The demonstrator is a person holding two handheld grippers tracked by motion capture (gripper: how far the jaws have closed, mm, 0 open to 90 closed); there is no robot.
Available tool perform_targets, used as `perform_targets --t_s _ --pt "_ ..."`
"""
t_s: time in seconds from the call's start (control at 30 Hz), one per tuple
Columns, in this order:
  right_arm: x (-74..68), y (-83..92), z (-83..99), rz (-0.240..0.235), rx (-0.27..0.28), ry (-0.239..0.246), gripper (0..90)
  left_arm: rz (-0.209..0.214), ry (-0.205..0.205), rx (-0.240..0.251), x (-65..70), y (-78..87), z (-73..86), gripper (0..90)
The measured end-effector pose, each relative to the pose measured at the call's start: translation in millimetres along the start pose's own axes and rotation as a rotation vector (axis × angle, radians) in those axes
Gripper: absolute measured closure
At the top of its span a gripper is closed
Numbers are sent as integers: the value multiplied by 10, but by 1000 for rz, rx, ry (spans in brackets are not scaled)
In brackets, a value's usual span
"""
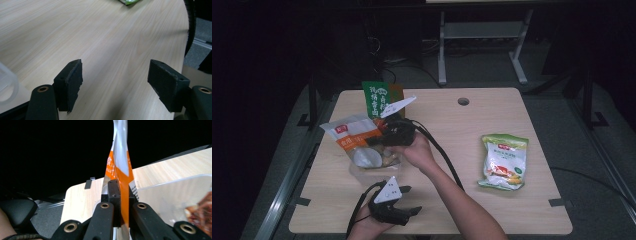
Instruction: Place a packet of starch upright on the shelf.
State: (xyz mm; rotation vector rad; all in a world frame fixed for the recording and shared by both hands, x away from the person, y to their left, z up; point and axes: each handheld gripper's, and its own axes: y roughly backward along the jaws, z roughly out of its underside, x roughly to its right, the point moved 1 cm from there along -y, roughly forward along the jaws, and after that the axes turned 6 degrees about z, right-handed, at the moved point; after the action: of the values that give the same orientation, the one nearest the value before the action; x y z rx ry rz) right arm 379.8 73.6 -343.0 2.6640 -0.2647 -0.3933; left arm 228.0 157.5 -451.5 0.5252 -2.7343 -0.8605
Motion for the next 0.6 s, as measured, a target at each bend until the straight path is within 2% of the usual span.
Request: perform_targets --t_s 0.23,0.37,0.43,0.5,0.6 --pt "-1 -149 143 -15 11 -21 900 -5 11 27 14 31 -4 275" --pt "48 -237 371 -4 -5 -51 900 1 -9 7 36 16 -9 275" --pt "73 -208 414 -2 7 -73 882 2 0 18 41 6 -11 275" --pt "81 -152 428 16 -29 -74 795 2 -2 17 43 2 -12 275" --pt "58 -93 449 48 -118 -31 771 4 -12 13 47 -13 -16 275"
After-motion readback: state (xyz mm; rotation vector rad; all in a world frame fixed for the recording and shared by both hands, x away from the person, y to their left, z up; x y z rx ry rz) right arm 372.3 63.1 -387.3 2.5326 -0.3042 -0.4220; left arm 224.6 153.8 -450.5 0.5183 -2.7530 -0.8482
